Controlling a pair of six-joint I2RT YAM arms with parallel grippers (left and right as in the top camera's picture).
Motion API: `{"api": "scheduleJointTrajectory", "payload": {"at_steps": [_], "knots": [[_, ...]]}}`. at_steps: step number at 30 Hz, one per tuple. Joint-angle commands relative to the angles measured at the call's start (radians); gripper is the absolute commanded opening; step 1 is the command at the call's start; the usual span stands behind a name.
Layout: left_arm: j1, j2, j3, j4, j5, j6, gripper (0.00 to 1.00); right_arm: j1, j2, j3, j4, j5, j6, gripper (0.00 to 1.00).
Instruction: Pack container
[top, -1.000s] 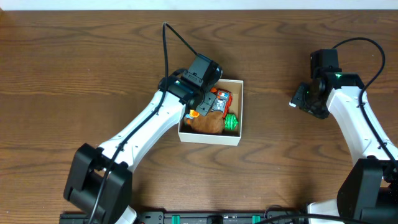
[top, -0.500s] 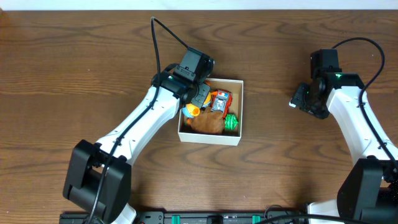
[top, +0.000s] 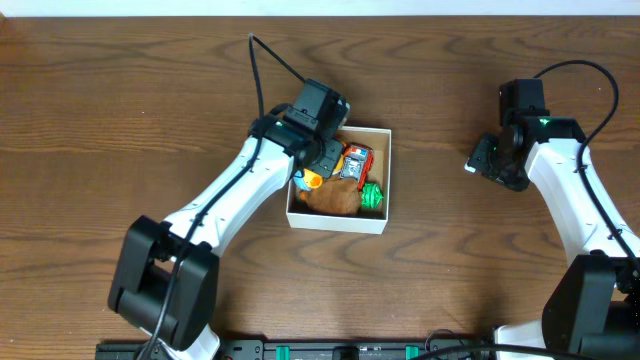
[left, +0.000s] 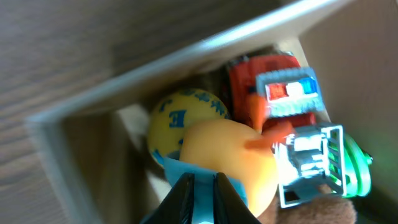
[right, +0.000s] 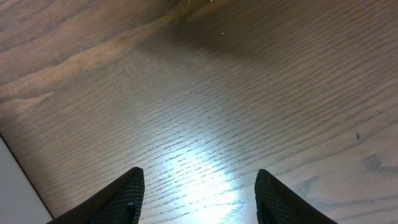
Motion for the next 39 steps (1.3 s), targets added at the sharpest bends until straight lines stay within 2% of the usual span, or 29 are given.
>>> {"api": "scheduleJointTrajectory", "payload": {"at_steps": [1,9,18,19,20,22,23,24,26,28,32,39], "knots": [[-0.019,0.076,0.011,-0.022,0.041,-0.027,0.13,-0.006,-0.025,0.001,-0.002,0.003,-0.015,0.59],[-0.031,0.181,0.011,-0.048,0.04,-0.034,0.13,-0.005,-0.025,0.001,-0.008,0.003,-0.015,0.59],[-0.029,0.107,0.033,-0.051,-0.09,-0.029,0.14,-0.005,-0.025,0.001,-0.012,0.003,-0.016,0.59],[-0.029,0.092,0.035,-0.051,-0.09,-0.029,0.17,-0.006,-0.025,0.001,-0.012,0.003,-0.016,0.59],[-0.029,0.068,0.037,-0.05,-0.093,-0.029,0.27,-0.006,-0.025,0.001,-0.011,0.003,-0.015,0.59],[-0.029,0.042,0.037,-0.05,-0.093,-0.029,0.3,-0.006,-0.025,0.001,-0.011,0.003,-0.015,0.59],[-0.029,0.029,0.037,-0.05,-0.093,-0.029,0.35,-0.006,-0.025,0.001,-0.011,0.003,-0.016,0.59],[-0.029,0.019,0.037,-0.051,-0.093,-0.029,0.47,-0.006,-0.025,0.001,-0.012,0.003,-0.016,0.59],[-0.029,0.002,0.037,-0.051,-0.093,-0.029,0.59,-0.006,-0.025,0.001,-0.012,0.003,-0.016,0.59],[-0.029,-0.016,0.037,-0.051,-0.093,-0.029,0.77,-0.005,-0.025,0.001,-0.012,0.003,-0.019,0.59],[-0.029,-0.065,0.037,-0.051,-0.101,-0.029,0.98,-0.005,-0.025,0.001,-0.002,0.003,-0.058,0.61],[-0.005,-0.194,0.037,-0.055,-0.233,-0.063,0.98,0.018,-0.025,0.004,0.034,0.01,-0.167,0.66]]}}
